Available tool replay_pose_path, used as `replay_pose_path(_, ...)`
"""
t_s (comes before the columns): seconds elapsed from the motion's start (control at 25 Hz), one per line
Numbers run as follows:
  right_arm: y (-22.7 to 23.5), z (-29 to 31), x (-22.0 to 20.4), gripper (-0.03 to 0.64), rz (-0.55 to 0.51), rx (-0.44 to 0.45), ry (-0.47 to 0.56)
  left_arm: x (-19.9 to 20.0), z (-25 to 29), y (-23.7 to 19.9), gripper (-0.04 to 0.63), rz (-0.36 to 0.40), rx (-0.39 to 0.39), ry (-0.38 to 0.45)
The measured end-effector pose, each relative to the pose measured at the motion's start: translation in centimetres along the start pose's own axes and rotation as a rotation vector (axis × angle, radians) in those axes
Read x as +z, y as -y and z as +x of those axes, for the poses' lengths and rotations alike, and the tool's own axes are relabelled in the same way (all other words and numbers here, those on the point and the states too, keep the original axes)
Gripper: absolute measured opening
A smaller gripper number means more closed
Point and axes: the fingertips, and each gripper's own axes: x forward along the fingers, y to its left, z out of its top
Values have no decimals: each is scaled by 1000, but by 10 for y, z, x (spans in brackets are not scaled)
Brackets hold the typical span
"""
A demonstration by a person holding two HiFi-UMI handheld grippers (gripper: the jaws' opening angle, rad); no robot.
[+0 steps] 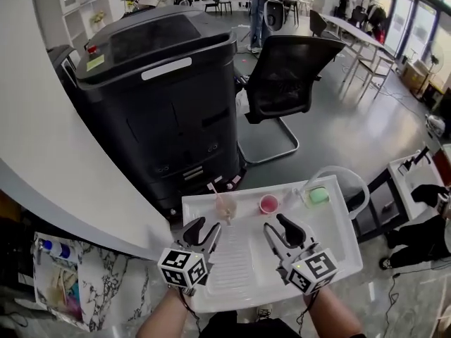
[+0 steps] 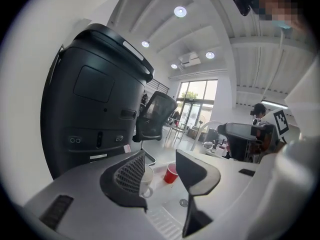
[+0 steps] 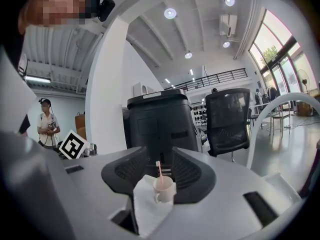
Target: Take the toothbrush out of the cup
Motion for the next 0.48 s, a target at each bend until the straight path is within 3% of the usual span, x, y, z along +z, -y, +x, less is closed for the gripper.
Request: replay_pose_path(0.48,8,25,-16,164,18,-78,-34,-19,53,-44,199,-42,-56,-65)
